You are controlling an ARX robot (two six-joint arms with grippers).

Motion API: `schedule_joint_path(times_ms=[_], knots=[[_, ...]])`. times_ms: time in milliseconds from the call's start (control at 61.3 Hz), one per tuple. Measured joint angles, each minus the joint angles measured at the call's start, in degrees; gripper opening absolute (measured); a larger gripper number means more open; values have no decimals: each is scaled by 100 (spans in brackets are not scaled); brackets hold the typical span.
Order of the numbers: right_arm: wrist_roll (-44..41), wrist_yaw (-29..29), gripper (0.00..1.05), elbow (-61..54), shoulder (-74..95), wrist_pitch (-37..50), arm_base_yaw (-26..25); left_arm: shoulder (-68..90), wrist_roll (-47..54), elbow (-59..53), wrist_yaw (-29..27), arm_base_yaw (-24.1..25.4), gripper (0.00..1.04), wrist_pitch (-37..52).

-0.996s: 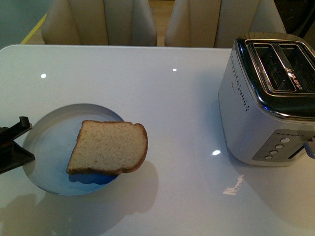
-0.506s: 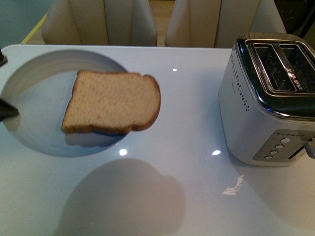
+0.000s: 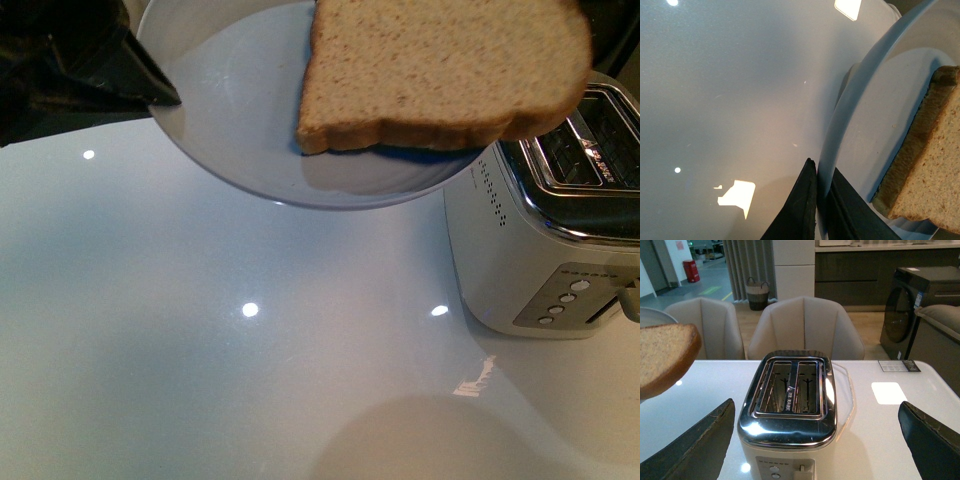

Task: Left arm holds plate, right arm toasts bread

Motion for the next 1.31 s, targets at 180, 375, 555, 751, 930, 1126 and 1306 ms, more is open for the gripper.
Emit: schedule_joint_path(times_ms=[180, 375, 555, 751, 930, 1126, 1306], knots=[[-2, 0, 96, 0, 0, 0, 0, -101, -195, 105, 15, -304, 3, -109], [0, 0, 96, 0, 0, 0, 0, -125, -245, 109, 13, -343, 3, -118], [0, 0, 96, 0, 0, 0, 0, -127, -260, 109, 13, -343, 3, -118], [0, 0, 96, 0, 0, 0, 0, -127, -262, 109, 13, -343, 3, -118], [-160, -951, 96, 511, 863, -1386, -295, -127, -278, 109, 7, -343, 3, -122], [-173, -1003, 96, 564, 1434, -1362, -313, -136, -282, 109, 4, -354, 3, -129], [96, -1086, 96, 614, 2238, -330, -592, -142, -293, 109, 33, -354, 3, -129]])
